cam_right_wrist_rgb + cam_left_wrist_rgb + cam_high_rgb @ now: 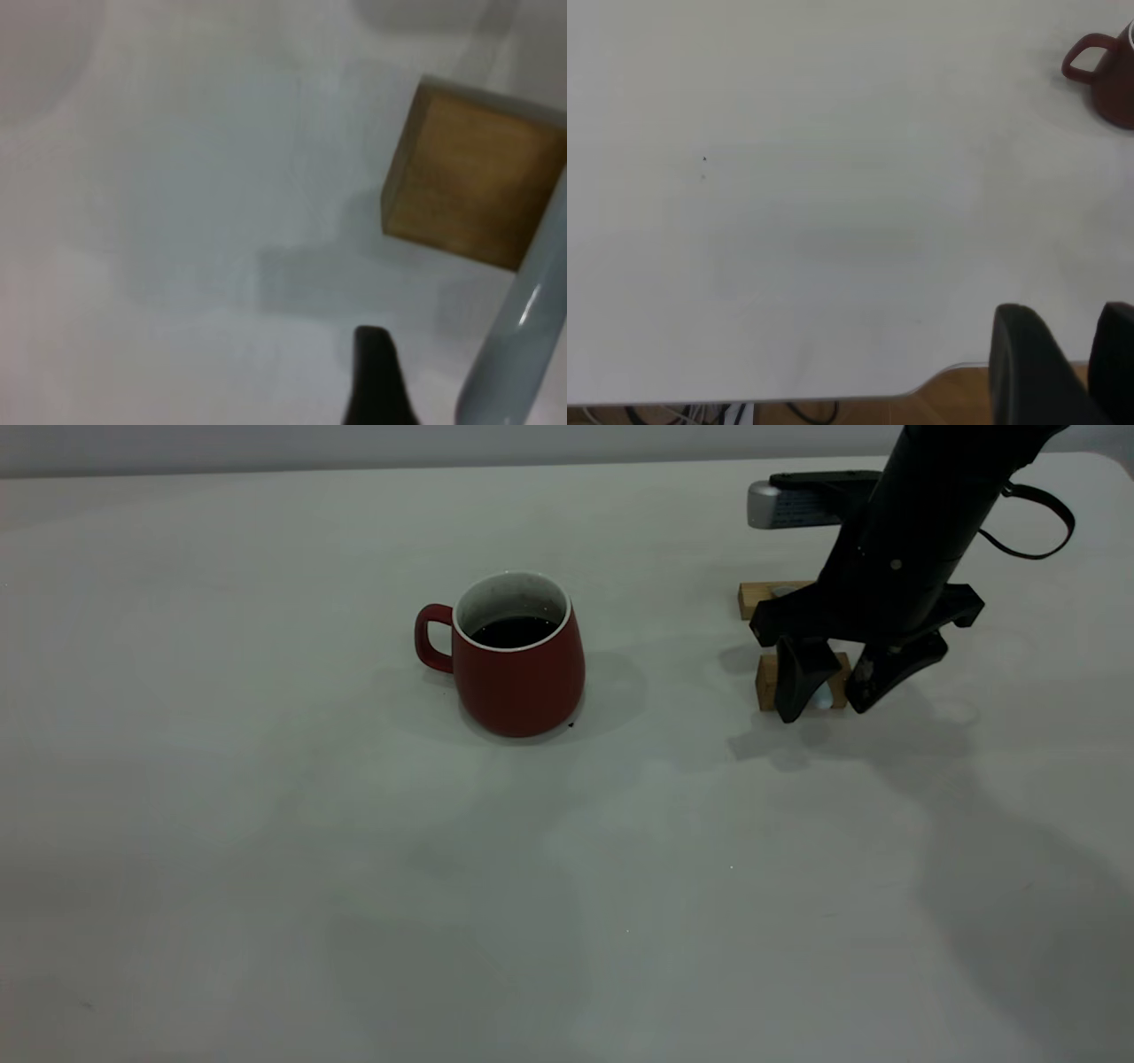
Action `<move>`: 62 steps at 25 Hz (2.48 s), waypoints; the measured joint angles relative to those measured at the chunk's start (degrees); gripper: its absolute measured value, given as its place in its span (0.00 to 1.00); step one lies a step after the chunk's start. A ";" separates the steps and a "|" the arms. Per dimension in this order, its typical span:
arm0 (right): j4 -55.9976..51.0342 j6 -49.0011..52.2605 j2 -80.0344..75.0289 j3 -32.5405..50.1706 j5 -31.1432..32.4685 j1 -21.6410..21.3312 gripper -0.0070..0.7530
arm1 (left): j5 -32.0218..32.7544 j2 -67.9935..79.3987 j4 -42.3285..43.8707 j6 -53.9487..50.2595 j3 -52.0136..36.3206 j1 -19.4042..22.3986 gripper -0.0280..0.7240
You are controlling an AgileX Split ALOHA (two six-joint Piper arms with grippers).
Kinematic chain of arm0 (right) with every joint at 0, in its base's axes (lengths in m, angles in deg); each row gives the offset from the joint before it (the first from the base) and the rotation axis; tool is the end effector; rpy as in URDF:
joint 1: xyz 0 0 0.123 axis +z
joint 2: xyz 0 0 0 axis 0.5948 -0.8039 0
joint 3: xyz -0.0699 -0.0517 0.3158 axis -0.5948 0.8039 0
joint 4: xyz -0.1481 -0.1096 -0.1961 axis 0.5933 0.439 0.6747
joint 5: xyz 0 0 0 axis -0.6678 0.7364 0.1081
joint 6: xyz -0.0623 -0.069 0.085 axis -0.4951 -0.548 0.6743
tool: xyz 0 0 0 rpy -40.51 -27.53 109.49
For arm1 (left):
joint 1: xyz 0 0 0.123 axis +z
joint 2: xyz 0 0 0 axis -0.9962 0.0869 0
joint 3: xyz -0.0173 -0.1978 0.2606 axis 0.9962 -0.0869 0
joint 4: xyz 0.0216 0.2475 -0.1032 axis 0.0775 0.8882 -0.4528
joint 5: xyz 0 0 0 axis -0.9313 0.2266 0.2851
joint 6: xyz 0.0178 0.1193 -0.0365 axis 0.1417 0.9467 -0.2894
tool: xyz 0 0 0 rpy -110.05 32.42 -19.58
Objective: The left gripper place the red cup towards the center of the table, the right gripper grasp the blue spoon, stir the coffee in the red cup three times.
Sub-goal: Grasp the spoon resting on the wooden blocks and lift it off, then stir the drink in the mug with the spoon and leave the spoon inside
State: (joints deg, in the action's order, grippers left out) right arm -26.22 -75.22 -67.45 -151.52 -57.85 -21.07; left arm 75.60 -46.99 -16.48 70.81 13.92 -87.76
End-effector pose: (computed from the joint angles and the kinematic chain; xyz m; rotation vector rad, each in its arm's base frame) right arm 0.4348 0.1385 -0.0019 -0.4095 2.9494 0.2458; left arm -0.0069 0.0047 0.2576 0.0017 2.1111 -0.0084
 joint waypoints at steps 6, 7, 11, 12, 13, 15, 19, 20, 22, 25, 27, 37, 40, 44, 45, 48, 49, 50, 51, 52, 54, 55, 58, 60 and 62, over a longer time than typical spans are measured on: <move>0.00 1.47 -0.45 0.00 -0.05 0.05 0.28 | 0.00 0.00 0.00 0.00 0.00 0.00 0.36; 0.13 1.60 -0.45 0.00 0.25 0.05 0.20 | 0.00 0.00 0.00 0.00 0.00 0.00 0.36; 1.41 1.91 3.10 0.05 2.74 0.05 0.20 | 0.00 0.00 0.00 0.00 0.00 0.00 0.36; 1.41 1.98 4.77 0.05 3.70 0.05 0.20 | 0.00 0.00 0.00 0.00 0.00 0.00 0.36; 1.18 2.19 7.02 0.05 4.63 0.05 0.20 | 0.00 0.00 0.00 0.00 0.00 0.00 0.36; -1.52 2.99 11.78 0.05 7.44 0.05 0.20 | 0.00 0.00 0.00 0.00 0.00 0.00 0.36; -16.97 6.42 18.48 0.05 14.19 0.05 0.20 | 0.00 0.00 0.00 -0.05 0.00 0.00 0.36; -21.77 7.79 19.42 0.05 15.63 0.17 0.20 | 0.00 0.00 0.00 -0.05 0.00 0.00 0.36; -34.64 11.69 20.03 0.05 18.06 0.78 0.20 | 0.00 0.00 0.00 -0.05 0.00 0.00 0.36; -51.18 16.49 19.98 0.05 18.94 1.81 0.20 | 0.00 0.00 -0.02 -0.05 0.00 0.00 0.36; -59.75 21.22 19.57 0.05 18.93 2.55 0.20 | 0.00 0.00 -0.02 -0.05 0.00 0.00 0.36; -82.80 51.93 16.23 0.09 18.47 10.25 0.20 | 0.00 0.00 -0.07 -0.05 0.00 0.00 0.36; -83.01 56.75 14.02 0.09 18.74 10.31 0.20 | 0.00 0.00 -0.07 -0.05 0.00 0.00 0.36; -82.90 58.57 9.92 -0.57 18.90 10.31 0.20 | 0.00 0.00 -0.07 -0.05 0.00 0.00 0.36; -82.90 58.65 8.73 -1.27 19.06 10.31 0.20 | 0.00 0.00 -0.07 -0.05 0.00 0.00 0.36; -82.95 58.76 5.38 -4.75 19.38 10.31 0.20 | 0.00 0.00 -0.07 -0.05 0.00 0.00 0.36; -83.01 58.76 4.29 -5.93 19.43 10.31 0.20 | 0.00 0.00 -0.07 -0.05 0.00 0.00 0.36; -83.06 58.83 3.22 -6.92 19.51 10.31 0.20 | 0.00 0.00 -0.07 -0.05 0.00 0.00 0.36; -83.12 58.83 2.32 -7.82 19.64 10.25 0.20 | 0.00 0.00 -0.07 -0.05 0.00 0.00 0.36; -83.12 58.83 1.24 -8.47 19.74 10.17 0.20 | 0.00 0.00 -0.07 -0.05 0.00 0.00 0.36; -83.08 58.41 -0.92 -9.88 19.93 9.87 0.20 | 0.00 0.00 -0.07 -0.05 0.00 0.00 0.36; -83.14 58.10 -1.86 -10.44 20.01 9.69 0.20 | 0.00 0.00 -0.07 0.00 0.00 0.00 0.36; -83.08 55.28 -5.16 -12.34 20.07 8.97 0.20 | 0.00 0.00 -0.07 0.00 0.00 0.00 0.36; -82.27 52.84 -6.58 -12.95 20.01 8.09 0.20 | 0.00 0.00 -0.07 0.00 0.00 0.00 0.36; -79.04 50.82 -7.05 -13.10 20.07 6.86 0.20 | 0.00 0.00 -0.07 0.00 0.00 0.00 0.36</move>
State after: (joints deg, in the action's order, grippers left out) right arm -105.26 -24.40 -74.50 -164.63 -37.77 -14.21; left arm 75.60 -46.99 -16.55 70.82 13.92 -87.76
